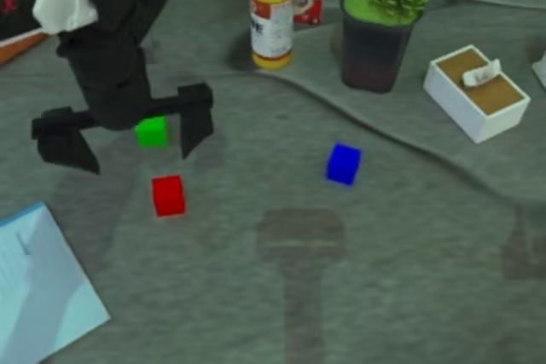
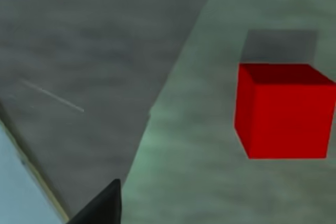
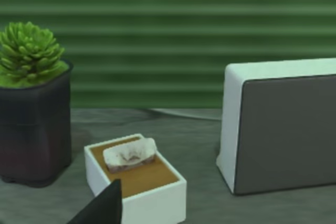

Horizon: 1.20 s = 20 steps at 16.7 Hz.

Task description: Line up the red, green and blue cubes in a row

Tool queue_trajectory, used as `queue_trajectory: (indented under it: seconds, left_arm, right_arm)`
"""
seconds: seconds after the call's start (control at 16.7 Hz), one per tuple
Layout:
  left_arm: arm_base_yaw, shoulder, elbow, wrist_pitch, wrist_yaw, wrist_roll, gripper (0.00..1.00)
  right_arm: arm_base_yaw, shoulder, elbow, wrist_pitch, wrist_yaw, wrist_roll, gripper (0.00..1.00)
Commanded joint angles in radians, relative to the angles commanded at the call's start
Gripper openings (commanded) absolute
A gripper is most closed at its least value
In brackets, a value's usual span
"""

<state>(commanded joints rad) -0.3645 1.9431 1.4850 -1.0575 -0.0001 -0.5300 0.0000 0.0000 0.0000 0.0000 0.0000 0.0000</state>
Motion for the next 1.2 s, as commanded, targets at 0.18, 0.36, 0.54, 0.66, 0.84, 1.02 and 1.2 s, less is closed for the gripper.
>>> queue_trajectory:
  seconds: [0.18,0.36,0.54,0.66,0.84,1.02,1.2]
  left_arm:
    - [-0.018,0.088,0.083,-0.045,0.002,-0.027,1.00]
    - [-0.020,0.098,0.092,-0.049,0.002,-0.030,1.00]
    - [-0.015,0.096,0.089,-0.047,0.002,-0.029,1.00]
    - [-0.016,0.103,0.077,-0.030,0.002,-0.027,1.00]
    - [-0.017,0.143,0.018,0.070,0.002,-0.026,1.00]
    - [-0.017,0.196,-0.054,0.205,0.003,-0.026,1.00]
    - [-0.018,0.226,-0.090,0.261,0.003,-0.026,1.00]
  right_arm:
    - [0.000,0.000,0.000,0.000,0.000,0.000,1.00]
    - [0.000,0.000,0.000,0.000,0.000,0.000,1.00]
    - [0.000,0.000,0.000,0.000,0.000,0.000,1.00]
    - [0.000,0.000,0.000,0.000,0.000,0.000,1.00]
    - [0.000,0.000,0.000,0.000,0.000,0.000,1.00]
    - [0.000,0.000,0.000,0.000,0.000,0.000,1.00]
    - [0.000,0.000,0.000,0.000,0.000,0.000,1.00]
